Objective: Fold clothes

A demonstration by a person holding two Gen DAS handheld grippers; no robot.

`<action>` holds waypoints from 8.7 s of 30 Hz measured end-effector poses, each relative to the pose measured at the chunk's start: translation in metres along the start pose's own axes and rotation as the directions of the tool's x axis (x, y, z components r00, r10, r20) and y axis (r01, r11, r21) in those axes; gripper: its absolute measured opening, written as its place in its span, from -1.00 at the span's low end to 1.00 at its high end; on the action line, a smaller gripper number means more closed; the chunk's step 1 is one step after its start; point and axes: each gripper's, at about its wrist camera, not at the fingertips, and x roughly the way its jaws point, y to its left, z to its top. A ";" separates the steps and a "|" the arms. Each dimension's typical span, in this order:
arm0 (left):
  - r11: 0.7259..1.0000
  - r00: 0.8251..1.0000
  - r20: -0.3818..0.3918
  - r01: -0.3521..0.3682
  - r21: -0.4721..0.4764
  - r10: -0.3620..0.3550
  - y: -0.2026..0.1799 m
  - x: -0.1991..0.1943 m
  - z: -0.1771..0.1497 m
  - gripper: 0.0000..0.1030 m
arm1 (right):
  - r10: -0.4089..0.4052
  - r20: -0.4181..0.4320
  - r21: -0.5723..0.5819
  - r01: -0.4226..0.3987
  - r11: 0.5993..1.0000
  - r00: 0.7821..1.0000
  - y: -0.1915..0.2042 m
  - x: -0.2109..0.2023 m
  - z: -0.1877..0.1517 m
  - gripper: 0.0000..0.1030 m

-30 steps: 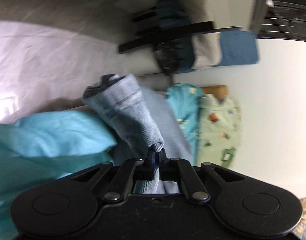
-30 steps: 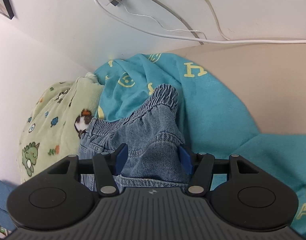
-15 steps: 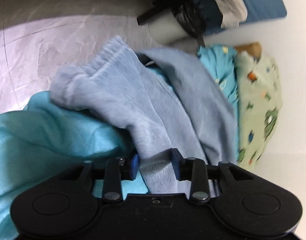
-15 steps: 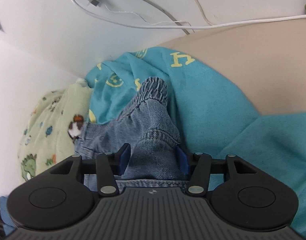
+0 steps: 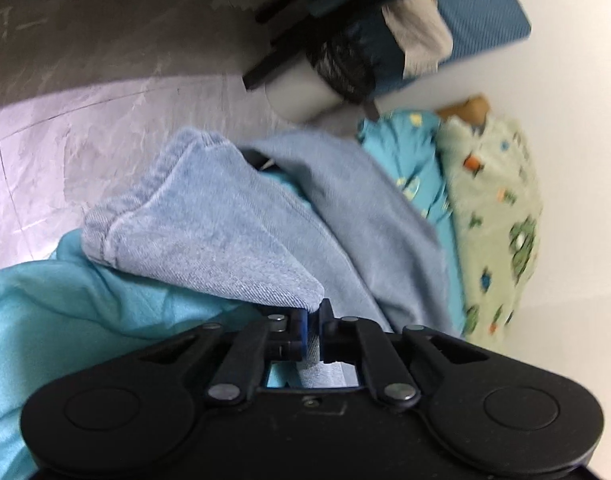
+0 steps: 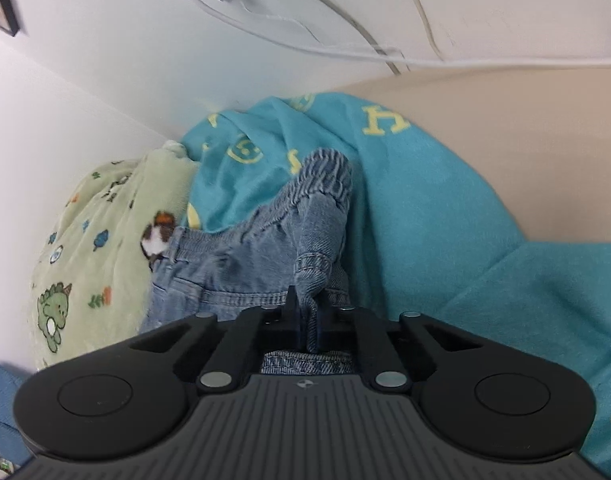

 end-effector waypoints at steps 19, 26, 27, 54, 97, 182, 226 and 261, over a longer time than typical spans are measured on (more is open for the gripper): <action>0.993 0.989 0.114 0.102 -0.066 -0.093 0.002 -0.030 0.006 -0.93 | -0.021 0.120 0.032 0.017 0.999 0.993 -0.003 -0.031 0.003 -0.90; 0.989 0.979 0.159 0.138 -0.050 -0.128 -0.022 -0.030 0.020 -0.93 | 0.106 0.136 -0.096 -0.093 0.991 0.985 0.039 -0.046 0.012 -0.90; 0.989 0.977 0.164 0.142 -0.049 -0.133 -0.026 -0.028 0.024 -0.93 | 0.118 0.145 -0.144 -0.097 0.985 0.982 0.051 -0.046 0.013 -0.90; 0.996 0.997 0.015 -0.077 -0.055 0.078 -0.084 0.236 0.165 -0.78 | -0.053 0.061 -0.596 0.079 0.799 0.997 0.226 0.233 -0.014 -0.91; 0.941 0.984 0.125 0.159 -0.299 -0.126 0.015 0.175 0.103 0.17 | 0.022 -0.352 -0.470 -0.197 0.860 0.936 0.122 0.058 -0.142 0.16; 0.158 0.955 0.288 -0.274 0.949 -0.076 -0.202 0.163 -0.221 0.36 | 0.448 -0.463 -0.502 -0.643 0.579 0.765 0.216 0.085 -0.190 -0.78; -0.006 0.961 0.275 -0.275 0.962 0.045 -0.181 0.188 -0.237 0.11 | 0.341 -0.358 -0.554 -0.492 0.672 0.869 0.179 0.123 -0.154 0.05; 0.220 0.993 0.114 -0.104 0.970 -0.034 -0.197 0.190 -0.223 0.27 | 0.300 -0.169 0.194 -0.267 0.944 0.939 0.059 0.148 -0.026 0.48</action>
